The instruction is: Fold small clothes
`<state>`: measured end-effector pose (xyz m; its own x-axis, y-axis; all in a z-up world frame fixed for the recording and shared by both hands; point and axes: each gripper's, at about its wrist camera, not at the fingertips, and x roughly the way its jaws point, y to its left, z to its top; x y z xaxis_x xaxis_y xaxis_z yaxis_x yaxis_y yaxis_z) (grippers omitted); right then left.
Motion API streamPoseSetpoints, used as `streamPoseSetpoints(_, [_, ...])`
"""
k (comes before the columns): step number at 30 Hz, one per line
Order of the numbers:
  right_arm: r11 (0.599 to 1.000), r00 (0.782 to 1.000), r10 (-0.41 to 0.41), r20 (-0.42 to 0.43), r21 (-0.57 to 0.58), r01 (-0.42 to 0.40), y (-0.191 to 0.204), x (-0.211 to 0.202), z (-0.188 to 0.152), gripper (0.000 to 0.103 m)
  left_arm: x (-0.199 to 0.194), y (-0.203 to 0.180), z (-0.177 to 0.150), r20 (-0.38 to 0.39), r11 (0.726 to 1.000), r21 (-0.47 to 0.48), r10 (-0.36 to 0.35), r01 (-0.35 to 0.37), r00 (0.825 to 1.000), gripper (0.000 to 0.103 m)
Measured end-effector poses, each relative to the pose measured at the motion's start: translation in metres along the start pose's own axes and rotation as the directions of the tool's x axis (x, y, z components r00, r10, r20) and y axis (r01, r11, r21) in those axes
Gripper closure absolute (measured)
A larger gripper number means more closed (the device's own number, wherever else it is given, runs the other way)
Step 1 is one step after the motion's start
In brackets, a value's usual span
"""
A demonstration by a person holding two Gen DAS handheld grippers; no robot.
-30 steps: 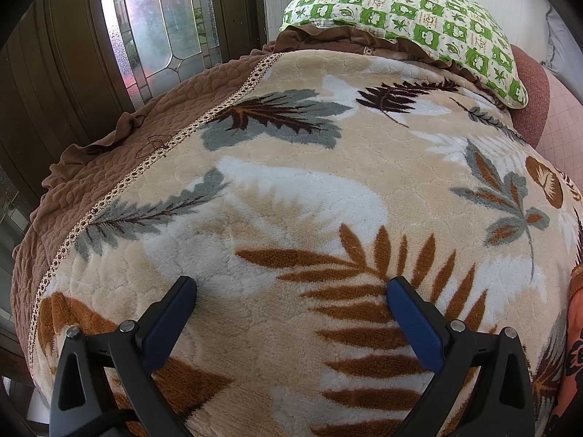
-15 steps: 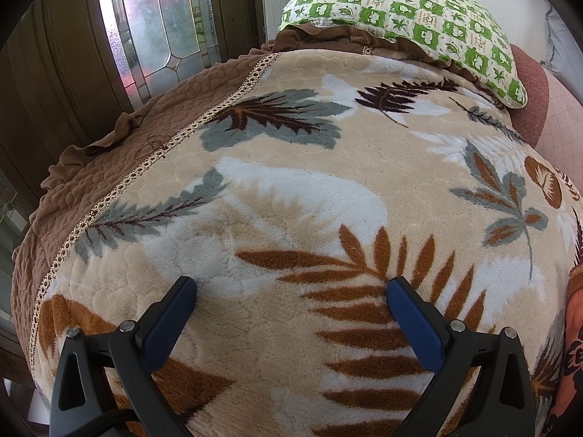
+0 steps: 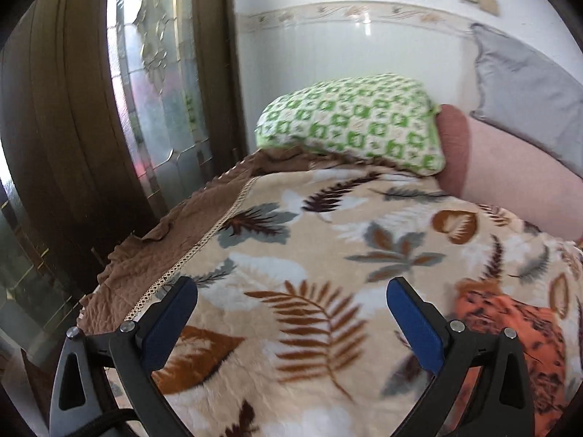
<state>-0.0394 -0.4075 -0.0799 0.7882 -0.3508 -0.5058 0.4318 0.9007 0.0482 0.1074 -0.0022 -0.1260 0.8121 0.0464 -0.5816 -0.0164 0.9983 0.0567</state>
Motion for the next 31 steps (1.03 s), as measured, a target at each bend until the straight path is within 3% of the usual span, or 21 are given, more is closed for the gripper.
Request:
streamPoseSetpoints(7, [0.980, 0.983, 0.181, 0.036, -0.091, -0.177, 0.088, -0.060, 0.018, 0.001, -0.087, -0.025, 0.010, 0.057, 0.995, 0.062, -0.087, 0.083, 0.995, 0.000])
streamPoseSetpoints(11, [0.969, 0.973, 0.217, 0.074, -0.142, -0.205, 0.116, -0.092, 0.018, 0.001, -0.117, -0.029, 0.015, 0.084, 0.992, 0.072, -0.106, 0.100, 0.991, 0.000])
streamPoseSetpoints(24, [0.955, 0.958, 0.262, 0.113, -0.173, -0.241, 0.137, -0.150, 0.006, 0.001, -0.167, -0.042, 0.014, 0.113, 0.983, 0.112, -0.158, 0.146, 0.981, 0.000])
streamPoseSetpoints(31, [0.949, 0.945, 0.295, 0.141, -0.162, -0.272, 0.140, -0.164, 0.007, 0.001, -0.187, -0.037, 0.018, 0.177, 0.975, 0.102, -0.213, 0.198, 0.961, 0.000])
